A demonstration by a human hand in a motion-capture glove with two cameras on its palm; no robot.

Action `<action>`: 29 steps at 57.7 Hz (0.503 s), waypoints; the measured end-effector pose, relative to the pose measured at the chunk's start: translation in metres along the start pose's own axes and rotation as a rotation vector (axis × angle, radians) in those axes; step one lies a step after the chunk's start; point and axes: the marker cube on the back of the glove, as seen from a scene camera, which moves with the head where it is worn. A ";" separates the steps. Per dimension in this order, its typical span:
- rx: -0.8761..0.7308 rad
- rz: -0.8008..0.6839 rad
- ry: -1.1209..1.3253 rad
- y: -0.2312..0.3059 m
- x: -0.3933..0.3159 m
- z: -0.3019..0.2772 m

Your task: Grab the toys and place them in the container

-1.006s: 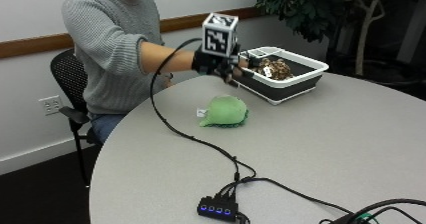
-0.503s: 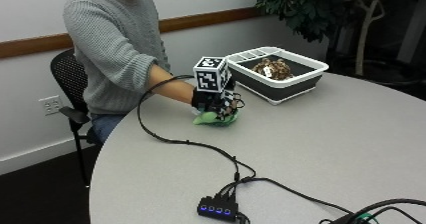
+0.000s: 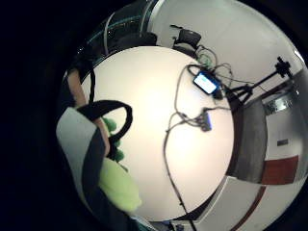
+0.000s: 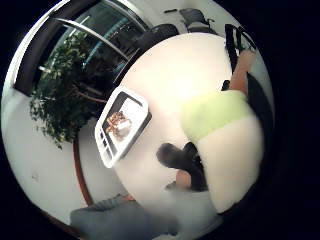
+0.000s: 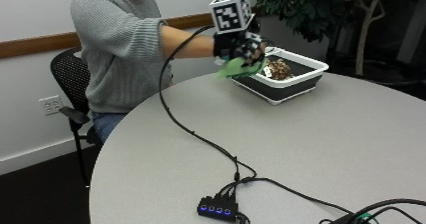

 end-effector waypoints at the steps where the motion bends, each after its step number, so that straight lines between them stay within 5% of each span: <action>1: -0.010 -0.034 -0.020 -0.004 -0.019 0.004; 14: -0.060 -0.294 -0.024 -0.045 -0.234 0.054; 20: -0.121 -0.230 0.141 -0.057 -0.245 0.079; 26: -0.498 -0.215 0.170 -0.047 -0.238 0.109; 29: -0.510 -0.233 0.199 -0.043 -0.226 0.113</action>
